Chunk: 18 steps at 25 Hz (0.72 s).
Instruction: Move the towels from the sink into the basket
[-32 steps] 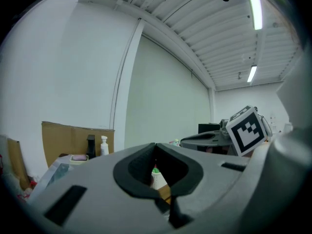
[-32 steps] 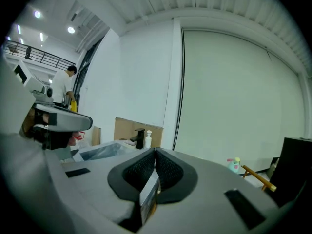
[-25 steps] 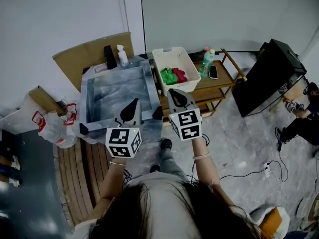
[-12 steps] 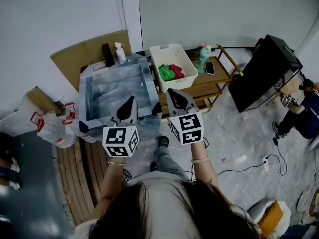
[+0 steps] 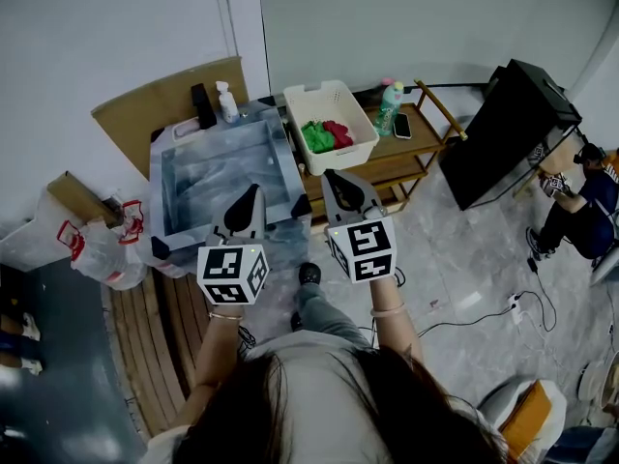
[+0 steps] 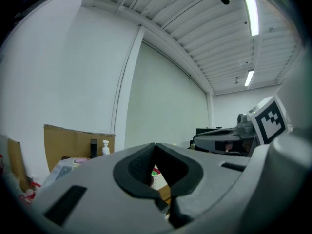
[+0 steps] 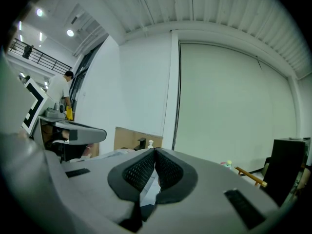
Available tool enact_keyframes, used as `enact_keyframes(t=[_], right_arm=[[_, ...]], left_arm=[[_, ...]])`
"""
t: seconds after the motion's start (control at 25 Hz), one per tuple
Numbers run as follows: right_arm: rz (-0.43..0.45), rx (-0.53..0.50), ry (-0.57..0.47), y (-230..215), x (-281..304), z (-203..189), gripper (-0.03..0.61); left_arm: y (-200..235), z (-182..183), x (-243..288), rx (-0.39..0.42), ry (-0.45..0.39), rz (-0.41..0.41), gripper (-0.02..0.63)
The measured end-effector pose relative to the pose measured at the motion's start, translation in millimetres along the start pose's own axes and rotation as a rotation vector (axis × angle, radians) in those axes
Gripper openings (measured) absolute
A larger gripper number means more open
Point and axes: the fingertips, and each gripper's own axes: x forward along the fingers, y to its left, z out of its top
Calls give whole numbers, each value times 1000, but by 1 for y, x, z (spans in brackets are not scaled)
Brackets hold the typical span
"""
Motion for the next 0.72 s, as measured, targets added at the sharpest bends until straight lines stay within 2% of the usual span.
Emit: enact_keyframes(t=[0.72], right_arm=[[10, -24, -7, -8, 1, -5, 25]], left_arm=[[-5, -12, 14, -8, 17, 1, 8]])
